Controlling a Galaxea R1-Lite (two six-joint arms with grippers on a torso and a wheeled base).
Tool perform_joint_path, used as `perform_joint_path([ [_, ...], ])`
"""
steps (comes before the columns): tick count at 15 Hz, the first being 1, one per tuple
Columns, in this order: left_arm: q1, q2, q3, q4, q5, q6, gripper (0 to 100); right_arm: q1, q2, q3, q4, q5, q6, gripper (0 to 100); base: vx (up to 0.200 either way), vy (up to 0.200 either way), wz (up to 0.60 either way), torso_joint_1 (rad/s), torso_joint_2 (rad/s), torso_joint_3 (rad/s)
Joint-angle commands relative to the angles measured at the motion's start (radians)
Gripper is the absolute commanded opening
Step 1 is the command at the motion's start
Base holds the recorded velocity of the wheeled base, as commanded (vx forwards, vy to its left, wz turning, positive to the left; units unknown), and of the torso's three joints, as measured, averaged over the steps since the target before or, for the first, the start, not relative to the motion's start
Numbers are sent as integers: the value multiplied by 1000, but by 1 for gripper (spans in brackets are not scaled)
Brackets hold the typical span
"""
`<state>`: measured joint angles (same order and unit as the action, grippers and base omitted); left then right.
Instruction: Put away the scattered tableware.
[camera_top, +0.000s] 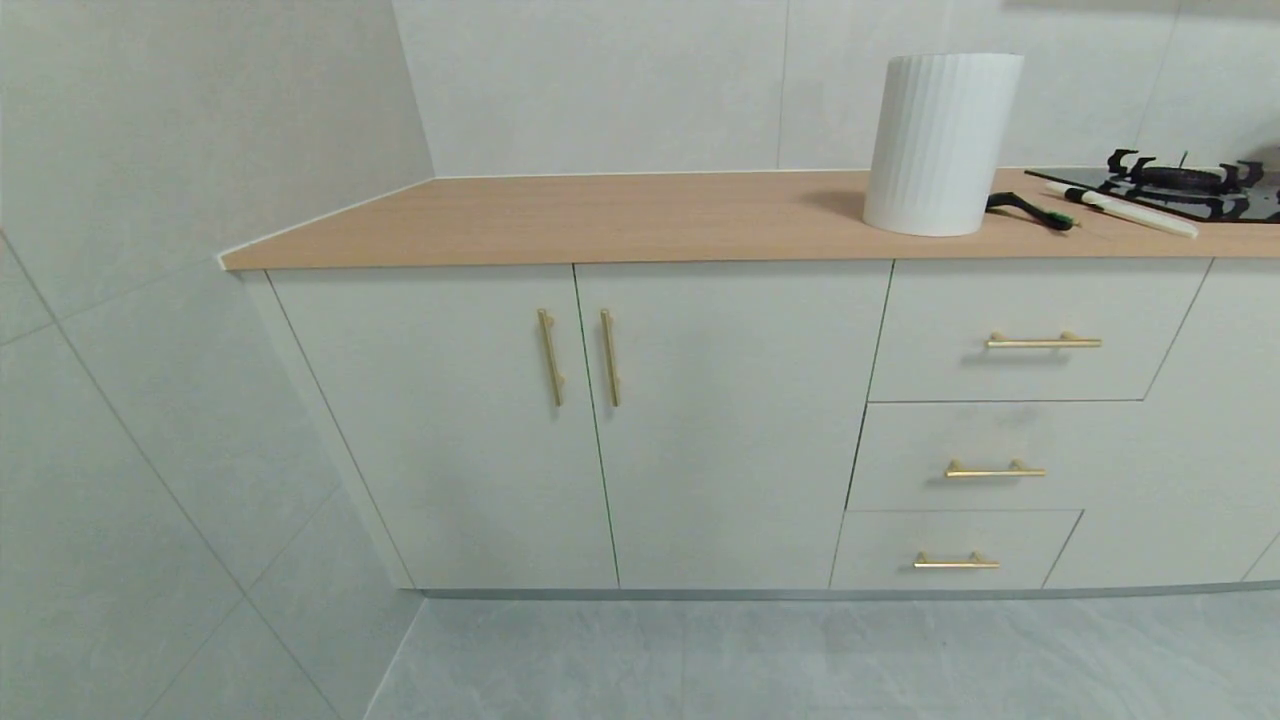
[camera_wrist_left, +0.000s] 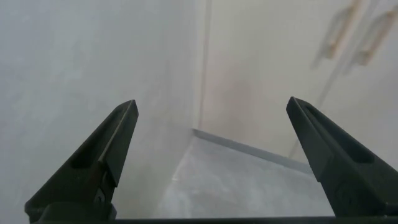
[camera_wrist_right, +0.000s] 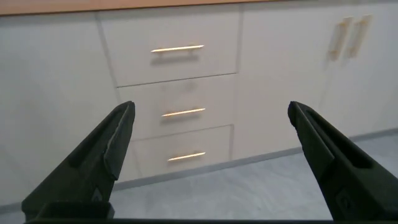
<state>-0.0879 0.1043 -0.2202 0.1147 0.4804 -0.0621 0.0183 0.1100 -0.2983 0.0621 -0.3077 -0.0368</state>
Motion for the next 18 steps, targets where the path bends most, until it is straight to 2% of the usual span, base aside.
perform_joint_path([
  [1,76,-87,28,5,-36,39,100,-47,-53,74,-27,-5,0,100,0,0,0,0,0,0],
  [2,89,-104,70,-1,-56,56,100,-46,-56,117,-53,-8,0,100,0,0,0,0,0,0],
  [4,88,-104,136,-20,-77,53,100,-26,-105,208,-96,16,-11,100,0,0,0,0,0,0],
  [5,88,-104,171,-40,-128,54,100,-23,-110,261,-111,47,-23,100,0,0,0,0,0,0],
  [6,88,-104,193,-105,-272,53,100,-23,-108,298,-136,73,-20,100,0,0,0,0,0,0],
  [7,88,-104,217,-136,-336,54,100,-23,-108,298,-128,94,-20,100,0,0,0,0,0,0],
  [9,88,-104,220,-118,-436,64,100,-21,-108,298,-133,237,-32,100,0,0,0,0,0,0],
  [12,88,-104,220,-116,-441,81,100,-18,-107,298,-65,352,-74,100,0,0,0,0,0,0],
  [14,88,-104,220,-115,-441,104,100,-18,-107,298,-84,349,-74,100,0,0,0,0,0,0],
  [18,88,-104,220,-116,-441,100,100,-18,-108,298,-84,344,-58,100,0,0,0,0,0,0],
])
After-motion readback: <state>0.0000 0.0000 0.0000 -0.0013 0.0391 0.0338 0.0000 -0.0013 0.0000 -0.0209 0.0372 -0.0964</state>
